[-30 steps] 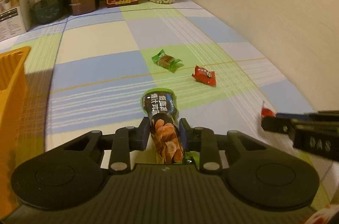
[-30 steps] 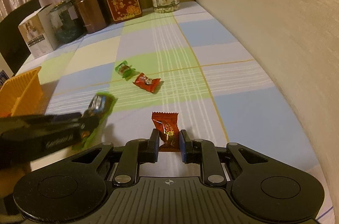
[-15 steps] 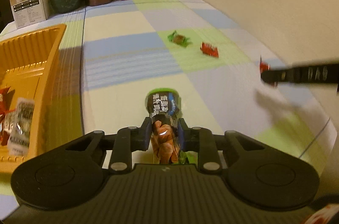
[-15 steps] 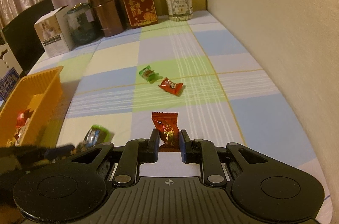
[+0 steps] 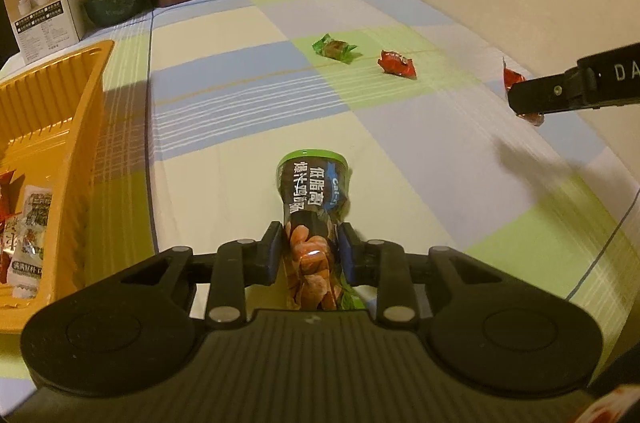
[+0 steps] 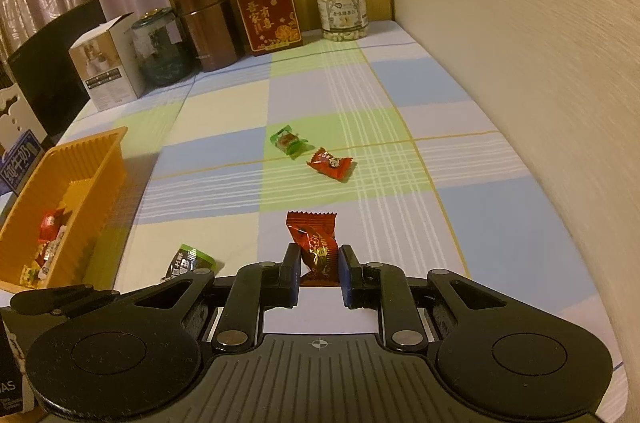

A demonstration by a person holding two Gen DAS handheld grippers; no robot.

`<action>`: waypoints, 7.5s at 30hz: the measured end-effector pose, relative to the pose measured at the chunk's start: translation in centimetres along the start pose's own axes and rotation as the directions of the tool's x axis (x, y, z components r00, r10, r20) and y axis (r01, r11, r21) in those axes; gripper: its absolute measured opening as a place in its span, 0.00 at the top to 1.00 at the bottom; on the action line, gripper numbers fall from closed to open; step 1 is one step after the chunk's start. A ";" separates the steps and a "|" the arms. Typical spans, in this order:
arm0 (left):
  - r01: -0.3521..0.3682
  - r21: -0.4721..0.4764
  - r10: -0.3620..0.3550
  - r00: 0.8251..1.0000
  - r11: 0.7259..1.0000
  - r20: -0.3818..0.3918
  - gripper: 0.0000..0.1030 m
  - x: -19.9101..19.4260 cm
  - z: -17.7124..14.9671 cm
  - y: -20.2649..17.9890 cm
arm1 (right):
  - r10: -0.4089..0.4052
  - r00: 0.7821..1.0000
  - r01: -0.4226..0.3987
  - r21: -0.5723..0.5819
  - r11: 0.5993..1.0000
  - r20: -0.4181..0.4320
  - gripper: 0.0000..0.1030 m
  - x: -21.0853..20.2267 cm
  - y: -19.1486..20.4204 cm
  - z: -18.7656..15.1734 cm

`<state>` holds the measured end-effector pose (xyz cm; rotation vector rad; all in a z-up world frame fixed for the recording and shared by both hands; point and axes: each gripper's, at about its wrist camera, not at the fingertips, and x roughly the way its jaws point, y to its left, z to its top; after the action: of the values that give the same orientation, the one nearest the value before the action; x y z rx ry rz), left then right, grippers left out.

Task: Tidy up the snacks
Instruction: 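Carry the snack tube and red candy over the orange tray and release both, then move both open tools toward the green and red wrapped candies on the cloth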

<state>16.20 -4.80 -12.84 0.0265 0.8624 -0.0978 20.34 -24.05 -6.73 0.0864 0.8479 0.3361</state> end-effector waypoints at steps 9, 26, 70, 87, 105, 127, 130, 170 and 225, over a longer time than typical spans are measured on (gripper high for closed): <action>0.016 -0.062 -0.014 0.999 0.998 0.046 0.75 -3.8 0.7 1.4 | 0.012 1.000 -0.012 0.000 1.000 0.015 0.81 -1.7 1.3 0.0; -0.025 -0.173 0.046 0.992 0.985 0.117 0.75 -14.7 -1.1 6.7 | 0.114 0.993 -0.114 -0.013 0.993 0.020 0.81 -7.1 9.9 -3.9; -0.158 -0.285 0.199 0.972 0.945 0.122 0.75 -19.6 -2.9 18.4 | 0.265 0.963 -0.268 -0.163 0.950 -0.043 0.81 -3.2 23.6 -2.7; -0.166 -0.258 0.192 0.978 0.952 0.082 0.75 -15.6 -1.3 22.1 | 0.270 0.959 -0.281 -0.174 0.944 -0.082 0.81 1.8 26.2 -0.6; -0.173 -0.248 0.191 0.980 0.953 0.052 0.75 -12.5 -0.3 24.8 | 0.264 0.959 -0.279 -0.177 0.944 -0.106 0.81 5.8 27.5 1.4; -0.174 -0.266 0.193 0.980 0.948 0.047 0.72 -12.7 -0.6 25.1 | 0.272 0.955 -0.288 -0.145 0.947 -0.118 0.81 6.2 27.2 1.2; -0.176 -0.268 0.195 0.980 0.947 0.047 0.72 -12.9 -0.7 25.0 | 0.274 0.954 -0.289 -0.144 0.946 -0.118 0.81 6.0 27.3 1.1; -0.175 -0.328 0.206 0.977 0.928 0.062 0.56 -14.7 -1.9 24.9 | 0.308 0.946 -0.304 0.052 0.951 -0.097 0.37 5.1 24.3 0.7; 0.055 -0.161 -0.032 0.990 0.985 0.140 0.04 -16.1 1.7 5.9 | -0.049 0.998 0.042 0.159 0.986 0.040 0.36 -9.1 4.5 -3.1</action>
<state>7.66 2.16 0.44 -0.1526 0.7311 -0.0687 11.27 -22.91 -1.28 0.2211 0.8309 0.2226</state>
